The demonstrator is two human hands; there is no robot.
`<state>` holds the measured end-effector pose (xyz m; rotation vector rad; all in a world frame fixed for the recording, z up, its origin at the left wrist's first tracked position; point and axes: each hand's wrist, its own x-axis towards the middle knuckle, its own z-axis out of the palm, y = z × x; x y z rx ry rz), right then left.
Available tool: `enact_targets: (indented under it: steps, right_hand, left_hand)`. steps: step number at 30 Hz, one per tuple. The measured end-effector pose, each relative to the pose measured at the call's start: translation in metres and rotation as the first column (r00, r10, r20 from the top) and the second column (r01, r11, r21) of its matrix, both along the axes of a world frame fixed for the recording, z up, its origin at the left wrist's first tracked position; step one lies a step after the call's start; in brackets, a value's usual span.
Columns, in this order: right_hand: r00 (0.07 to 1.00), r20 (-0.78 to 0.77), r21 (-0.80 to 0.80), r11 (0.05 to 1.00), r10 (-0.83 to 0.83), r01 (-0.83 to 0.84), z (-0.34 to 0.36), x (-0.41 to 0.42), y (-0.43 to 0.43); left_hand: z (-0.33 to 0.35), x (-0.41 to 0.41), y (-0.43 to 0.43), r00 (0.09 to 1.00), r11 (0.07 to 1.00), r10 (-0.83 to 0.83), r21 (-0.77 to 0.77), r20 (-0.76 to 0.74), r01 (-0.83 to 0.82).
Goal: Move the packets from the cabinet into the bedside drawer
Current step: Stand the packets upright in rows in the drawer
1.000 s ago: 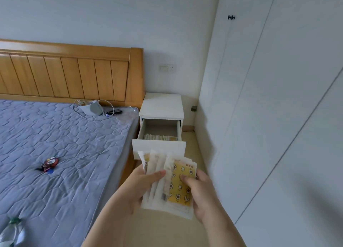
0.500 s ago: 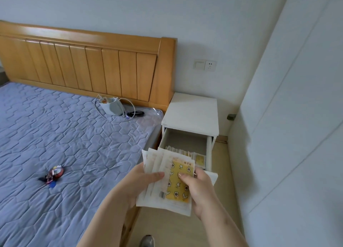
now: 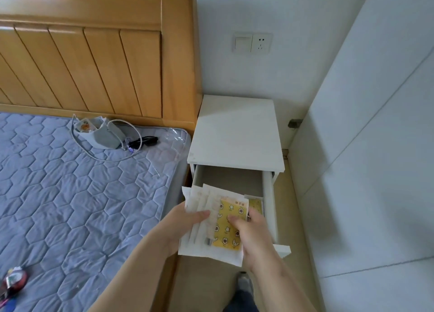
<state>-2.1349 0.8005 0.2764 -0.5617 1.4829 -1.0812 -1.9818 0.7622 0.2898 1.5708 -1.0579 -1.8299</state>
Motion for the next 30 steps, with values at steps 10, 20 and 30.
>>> enact_targets:
  steps: [10, 20, 30]
  right_hand:
    - [0.999, -0.009, 0.114, 0.992, 0.052, -0.050, -0.069, -0.051, -0.136]
    - [0.996, 0.034, 0.340, 0.936, 0.086, -0.093, -0.194, -0.074, -0.264]
    - [0.997, 0.060, 0.421, 0.904, 0.050, -0.071, -0.337, -0.071, -0.365]
  left_hand:
    - [-0.070, -0.050, -0.131, 0.996, 0.984, 0.068, 0.161, 0.056, -0.076]
    - [-0.184, -0.080, -0.253, 0.965, 0.948, 0.106, 0.267, 0.240, -0.171]
    - [-0.342, -0.077, -0.341, 0.945, 0.945, 0.142, 0.243, 0.295, -0.218]
